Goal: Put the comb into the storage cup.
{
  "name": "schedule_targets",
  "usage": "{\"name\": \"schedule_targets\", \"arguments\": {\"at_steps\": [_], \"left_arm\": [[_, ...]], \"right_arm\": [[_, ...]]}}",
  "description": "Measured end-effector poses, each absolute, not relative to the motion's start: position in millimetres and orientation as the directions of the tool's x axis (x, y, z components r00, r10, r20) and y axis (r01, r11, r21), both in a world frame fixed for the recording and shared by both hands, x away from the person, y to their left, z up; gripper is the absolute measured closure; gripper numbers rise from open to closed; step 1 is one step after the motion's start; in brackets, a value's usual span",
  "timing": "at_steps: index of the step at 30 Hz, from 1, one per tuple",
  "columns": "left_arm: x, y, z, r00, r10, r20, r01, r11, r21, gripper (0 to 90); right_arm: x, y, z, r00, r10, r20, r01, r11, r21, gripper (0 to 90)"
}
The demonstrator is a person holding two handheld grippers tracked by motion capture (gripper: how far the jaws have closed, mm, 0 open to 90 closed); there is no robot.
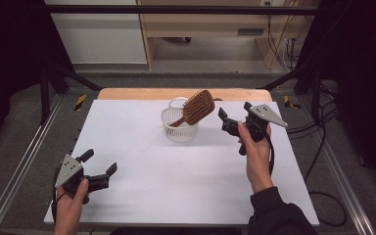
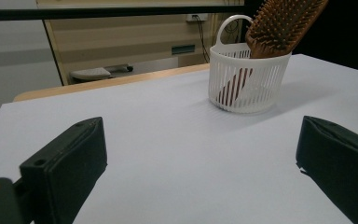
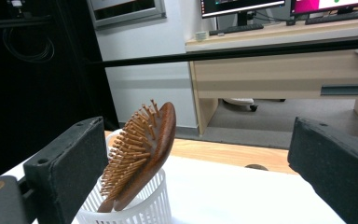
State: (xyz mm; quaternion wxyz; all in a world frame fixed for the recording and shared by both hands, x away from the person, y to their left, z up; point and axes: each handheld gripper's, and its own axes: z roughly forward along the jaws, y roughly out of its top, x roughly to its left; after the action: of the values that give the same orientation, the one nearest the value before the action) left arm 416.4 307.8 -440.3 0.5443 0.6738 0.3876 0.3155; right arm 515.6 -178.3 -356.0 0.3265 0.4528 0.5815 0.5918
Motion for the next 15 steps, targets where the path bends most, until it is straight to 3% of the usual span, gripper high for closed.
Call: {"name": "schedule_targets", "arguments": {"at_steps": [15], "left_arm": [[416, 309, -440, 0.497, 0.868, 0.005, 0.174, -0.106, 0.979, 1.9]], "right_arm": [[506, -191, -351, -0.36, 0.923, 0.134, 0.087, -0.11, 0.99, 4.5]]}}
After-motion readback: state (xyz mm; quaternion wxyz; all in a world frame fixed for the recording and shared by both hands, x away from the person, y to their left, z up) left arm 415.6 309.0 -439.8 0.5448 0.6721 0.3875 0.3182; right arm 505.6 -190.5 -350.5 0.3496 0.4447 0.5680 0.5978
